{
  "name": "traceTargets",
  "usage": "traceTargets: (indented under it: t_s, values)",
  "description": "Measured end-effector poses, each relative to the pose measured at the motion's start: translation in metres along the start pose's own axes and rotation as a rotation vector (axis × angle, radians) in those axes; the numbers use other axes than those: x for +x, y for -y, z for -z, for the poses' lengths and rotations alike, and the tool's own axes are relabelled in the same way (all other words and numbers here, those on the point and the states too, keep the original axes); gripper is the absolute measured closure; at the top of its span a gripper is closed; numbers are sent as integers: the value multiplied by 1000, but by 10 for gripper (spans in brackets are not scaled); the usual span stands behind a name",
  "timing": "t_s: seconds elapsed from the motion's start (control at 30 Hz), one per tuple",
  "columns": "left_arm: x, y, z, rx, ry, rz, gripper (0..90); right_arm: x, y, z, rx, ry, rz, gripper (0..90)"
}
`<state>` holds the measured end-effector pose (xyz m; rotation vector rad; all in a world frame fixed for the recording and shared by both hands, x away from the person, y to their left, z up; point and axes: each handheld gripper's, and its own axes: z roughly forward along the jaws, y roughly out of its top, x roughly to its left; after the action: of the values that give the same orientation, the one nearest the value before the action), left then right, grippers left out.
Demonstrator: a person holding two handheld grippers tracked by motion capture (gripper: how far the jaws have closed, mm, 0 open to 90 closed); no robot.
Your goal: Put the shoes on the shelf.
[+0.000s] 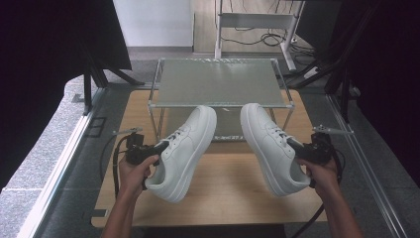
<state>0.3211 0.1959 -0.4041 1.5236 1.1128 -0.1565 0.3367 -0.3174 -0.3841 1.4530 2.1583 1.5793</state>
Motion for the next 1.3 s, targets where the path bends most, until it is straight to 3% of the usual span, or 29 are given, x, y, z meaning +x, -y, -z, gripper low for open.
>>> traceTargets:
  t_s: [0.33,0.67,0.93,1.3]
  values:
    - [-6,-19,-1,-37,12,-11,861,2,-16,-2,-51,-31,-29,873]
    - [-12,-44,-4,-69,14,-21,861,9,-38,0,-100,-16,-20,873]
    - [-13,-59,-6,-87,26,-14,860,10,-49,1,-109,-7,-22,873]
    - [-21,-94,-18,-113,-4,-36,860,13,-81,-1,-119,14,-13,873]
